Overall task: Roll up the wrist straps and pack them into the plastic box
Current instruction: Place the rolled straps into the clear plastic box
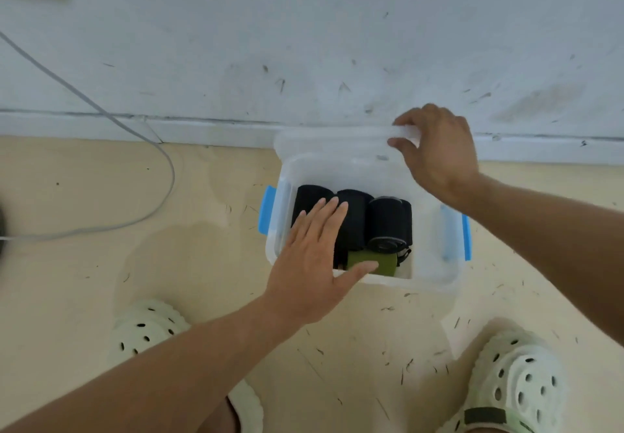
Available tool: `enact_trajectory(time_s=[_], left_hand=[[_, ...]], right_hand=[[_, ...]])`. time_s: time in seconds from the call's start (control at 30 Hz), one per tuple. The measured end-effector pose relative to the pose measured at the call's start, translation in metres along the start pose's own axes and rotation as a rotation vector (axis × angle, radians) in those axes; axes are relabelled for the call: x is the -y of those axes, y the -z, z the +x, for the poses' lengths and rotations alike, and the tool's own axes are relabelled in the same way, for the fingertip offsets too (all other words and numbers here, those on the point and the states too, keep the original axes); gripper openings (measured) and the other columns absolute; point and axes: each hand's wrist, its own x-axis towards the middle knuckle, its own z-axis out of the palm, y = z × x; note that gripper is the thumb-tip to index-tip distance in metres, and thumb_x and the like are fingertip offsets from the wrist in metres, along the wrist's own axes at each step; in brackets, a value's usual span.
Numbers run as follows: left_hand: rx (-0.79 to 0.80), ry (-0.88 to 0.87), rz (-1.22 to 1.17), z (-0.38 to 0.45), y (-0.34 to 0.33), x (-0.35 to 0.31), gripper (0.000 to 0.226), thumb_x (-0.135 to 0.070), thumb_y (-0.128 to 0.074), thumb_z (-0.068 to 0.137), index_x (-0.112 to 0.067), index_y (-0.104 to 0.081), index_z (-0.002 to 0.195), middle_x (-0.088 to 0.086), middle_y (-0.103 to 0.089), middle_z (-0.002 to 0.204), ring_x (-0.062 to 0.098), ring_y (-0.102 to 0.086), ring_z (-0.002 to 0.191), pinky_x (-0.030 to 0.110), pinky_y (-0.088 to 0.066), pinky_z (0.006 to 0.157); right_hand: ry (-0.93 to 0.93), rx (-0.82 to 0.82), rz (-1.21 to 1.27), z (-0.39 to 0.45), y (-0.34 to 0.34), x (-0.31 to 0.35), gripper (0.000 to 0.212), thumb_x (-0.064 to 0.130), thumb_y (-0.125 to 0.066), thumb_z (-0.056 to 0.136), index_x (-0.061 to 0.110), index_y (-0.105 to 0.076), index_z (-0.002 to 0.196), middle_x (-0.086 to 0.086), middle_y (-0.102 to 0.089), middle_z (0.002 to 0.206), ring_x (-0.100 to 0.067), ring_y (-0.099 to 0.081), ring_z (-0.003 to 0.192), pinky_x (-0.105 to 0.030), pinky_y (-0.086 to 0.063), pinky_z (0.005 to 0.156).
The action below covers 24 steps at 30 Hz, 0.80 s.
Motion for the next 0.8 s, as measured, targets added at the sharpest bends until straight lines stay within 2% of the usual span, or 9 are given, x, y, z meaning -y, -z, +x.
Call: enact_trajectory(time_s=[0.07, 0.13, 0.2, 0.27, 0.37, 0.47, 0.53, 0.7, 0.8], left_hand=[[-0.192, 0.065, -0.242, 0.000, 0.008, 0.003, 0.074, -0.063, -0.043, 0.101, -0.023, -0.028, 0.161, -0.008, -0.031, 0.166, 0.006, -0.021, 0.156, 0.042, -0.027, 0.127], [-0.424, -0.007, -0.294, 0.002, 0.020, 0.009, 0.059, -0.044, -0.052, 0.102, -0.019, -0.039, 0.154, -0.002, -0.047, 0.154, 0.014, -0.043, 0.145, 0.045, -0.041, 0.119], [-0.596, -0.085, -0.261, 0.006, 0.032, 0.016, 0.052, -0.031, -0.055, 0.101, -0.013, -0.043, 0.149, 0.005, -0.053, 0.147, 0.023, -0.051, 0.137, 0.043, -0.043, 0.115], [-0.655, -0.032, -0.238, 0.012, 0.042, 0.023, 0.054, -0.033, -0.053, 0.102, -0.010, -0.042, 0.149, 0.010, -0.051, 0.149, 0.025, -0.049, 0.138, 0.038, -0.039, 0.117], [-0.601, 0.180, -0.303, 0.016, 0.049, 0.031, 0.063, -0.045, -0.048, 0.102, -0.013, -0.037, 0.156, 0.002, -0.042, 0.158, 0.015, -0.039, 0.147, 0.024, -0.029, 0.122], [-0.514, 0.410, -0.483, 0.015, 0.055, 0.032, 0.062, -0.059, -0.046, 0.103, -0.027, -0.038, 0.156, -0.017, -0.038, 0.157, -0.001, -0.034, 0.144, 0.020, -0.025, 0.118], [-0.478, 0.509, -0.577, 0.015, 0.056, 0.031, 0.057, -0.055, -0.050, 0.101, -0.033, -0.044, 0.153, -0.023, -0.043, 0.150, -0.006, -0.037, 0.136, 0.021, -0.029, 0.114], [-0.375, 0.580, -0.583, 0.015, 0.049, 0.034, 0.047, -0.038, -0.066, 0.100, -0.032, -0.056, 0.146, -0.020, -0.052, 0.149, 0.001, -0.046, 0.137, 0.030, -0.037, 0.120], [-0.315, 0.595, -0.566, 0.013, 0.042, 0.037, 0.052, -0.034, -0.068, 0.099, -0.032, -0.052, 0.149, -0.017, -0.051, 0.152, 0.007, -0.048, 0.139, 0.036, -0.041, 0.119]], right_hand=[[0.003, -0.074, 0.006, -0.019, 0.003, 0.003, 0.016, 0.016, -0.071, 0.091, 0.020, -0.070, 0.107, 0.001, -0.057, 0.097, -0.030, -0.057, 0.099, -0.038, -0.035, 0.091], [-0.043, -0.109, 0.021, -0.041, 0.002, 0.006, 0.021, 0.010, -0.072, 0.089, 0.022, -0.070, 0.107, 0.003, -0.054, 0.096, -0.029, -0.054, 0.097, -0.034, -0.031, 0.087], [-0.069, -0.126, 0.034, -0.065, -0.001, 0.006, 0.025, 0.010, -0.074, 0.088, 0.021, -0.070, 0.110, 0.000, -0.057, 0.101, -0.027, -0.051, 0.099, -0.032, -0.028, 0.089], [-0.061, -0.166, 0.049, -0.083, -0.001, 0.003, 0.032, 0.002, -0.076, 0.083, 0.019, -0.070, 0.110, -0.002, -0.058, 0.102, -0.024, -0.047, 0.101, -0.029, -0.025, 0.092], [-0.016, -0.204, 0.057, -0.101, 0.002, 0.001, 0.039, -0.007, -0.078, 0.074, 0.016, -0.072, 0.105, -0.003, -0.059, 0.099, -0.022, -0.044, 0.100, -0.027, -0.024, 0.093], [0.068, -0.154, 0.021, -0.122, 0.000, 0.003, 0.038, 0.003, -0.089, 0.070, 0.015, -0.073, 0.102, -0.002, -0.060, 0.096, -0.023, -0.047, 0.097, -0.028, -0.028, 0.095], [0.116, -0.124, 0.015, -0.137, -0.004, 0.001, 0.039, 0.012, -0.094, 0.067, 0.014, -0.073, 0.100, -0.003, -0.061, 0.096, -0.025, -0.052, 0.096, -0.032, -0.034, 0.096], [0.229, -0.043, 0.040, -0.162, -0.009, -0.007, 0.044, 0.022, -0.098, 0.061, 0.018, -0.071, 0.096, -0.001, -0.064, 0.101, -0.021, -0.054, 0.106, -0.042, -0.039, 0.110], [0.308, -0.072, 0.070, -0.170, -0.010, -0.013, 0.033, 0.036, -0.091, 0.073, 0.019, -0.072, 0.095, 0.003, -0.066, 0.101, -0.019, -0.060, 0.109, -0.044, -0.039, 0.114]])
